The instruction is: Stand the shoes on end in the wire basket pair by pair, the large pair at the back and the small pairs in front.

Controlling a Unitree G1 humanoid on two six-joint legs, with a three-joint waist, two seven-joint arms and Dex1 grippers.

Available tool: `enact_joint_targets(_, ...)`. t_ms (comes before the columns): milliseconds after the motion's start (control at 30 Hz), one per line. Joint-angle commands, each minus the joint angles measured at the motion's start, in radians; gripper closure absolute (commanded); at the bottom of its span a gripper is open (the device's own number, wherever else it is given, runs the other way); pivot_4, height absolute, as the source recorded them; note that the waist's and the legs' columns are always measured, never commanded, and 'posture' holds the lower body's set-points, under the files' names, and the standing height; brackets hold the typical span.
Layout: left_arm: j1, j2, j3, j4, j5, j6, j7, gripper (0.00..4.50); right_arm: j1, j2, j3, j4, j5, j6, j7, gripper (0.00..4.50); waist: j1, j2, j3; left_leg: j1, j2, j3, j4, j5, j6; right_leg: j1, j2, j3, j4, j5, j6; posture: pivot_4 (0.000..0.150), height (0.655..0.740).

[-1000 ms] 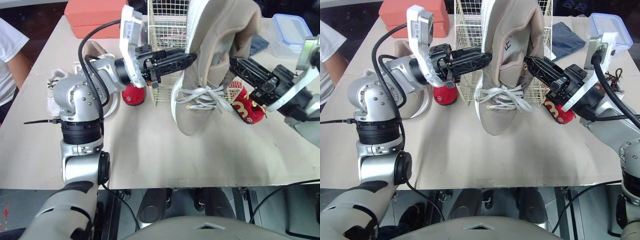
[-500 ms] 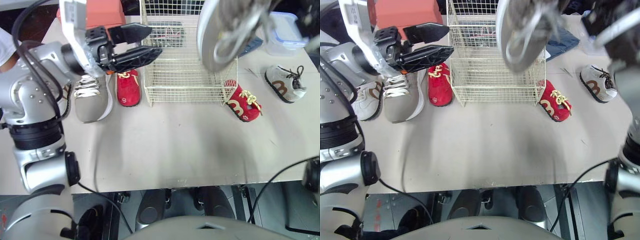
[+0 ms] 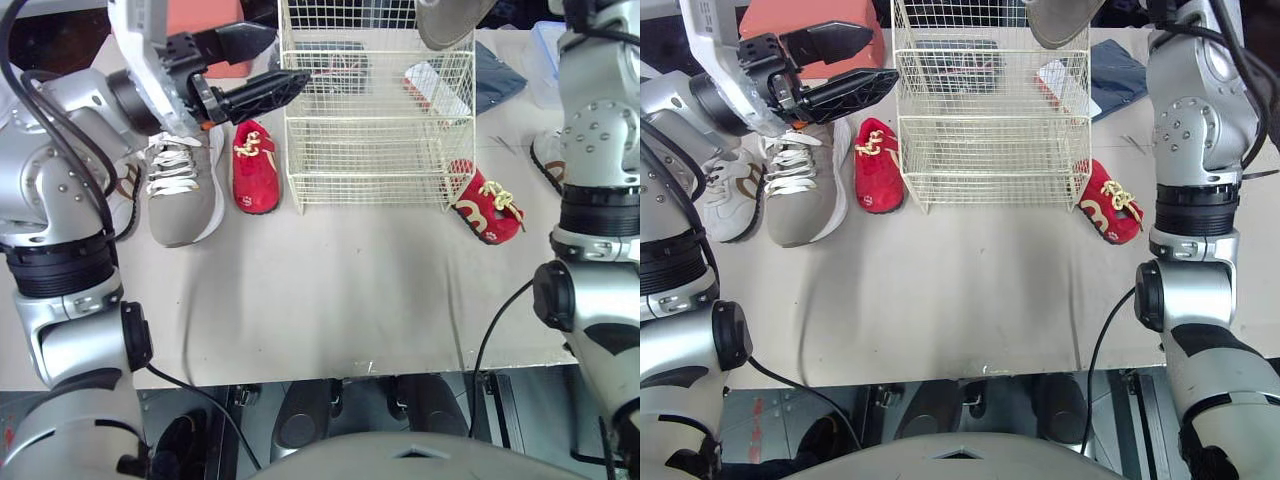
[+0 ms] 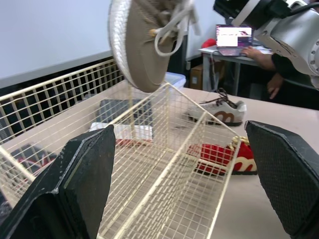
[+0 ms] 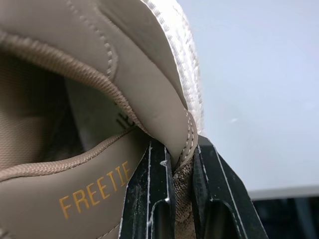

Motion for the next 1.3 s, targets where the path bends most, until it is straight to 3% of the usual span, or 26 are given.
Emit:
enact_joint_targets(33,-0.013,0.024,0.031,-0.059,-0.021,0.005,0.012,0.02,-0.029,0.01,-0.013,0.039,-0.093,-0.082,0.042,4.5,0.0,0.0,0.0,0.0,0.0,0.0,0.0,0.0,0.0,0.0,0.0,0.0,0.0,0.0,0.0,0.15,0.74)
enact_joint_targets(400,-0.004,0.034,0.03,-0.073,-0.041,0.034,0.035,0.02,-0.074,0.087,-0.033,0.131,-0.207,-0.172,0.087,4.5,-0.005,0.0,0.0,0.001,0.0,0.0,0.0,0.001,-0.002,0.0,0.0,0.0,0.001,0.0,0.0,0.15,0.74)
enact_joint_targets(800,0.009,0.043,0.019,-0.085,-0.038,0.041,0.029,0.02,0.183,0.116,0.066,-0.214,-0.355,0.186,-0.022,4.5,0.004,0.0,0.0,0.001,-0.001,-0.001,-0.001,0.001,-0.002,0.0,0.0,0.0,0.001,0.0,0.0,0.15,0.74)
enact_joint_targets(1100,0.016,0.038,0.005,-0.084,-0.027,0.03,0.023,0.02,0.215,0.145,0.018,-0.181,-0.336,0.39,-0.054,4.5,0.005,-0.001,-0.002,0.002,-0.001,-0.002,-0.001,0.001,-0.002,0.002,0.0,-0.002,0.0,0.0,0.0,0.15,0.74)
enact_joint_targets(1300,0.025,0.032,0.0,-0.086,-0.023,0.023,0.021,0.02,0.182,0.122,0.032,-0.128,-0.362,0.405,-0.012,4.5,0.005,-0.001,-0.002,0.002,-0.001,-0.002,-0.001,0.001,-0.002,0.002,0.0,-0.002,0.0,0.0,0.0,0.15,0.74)
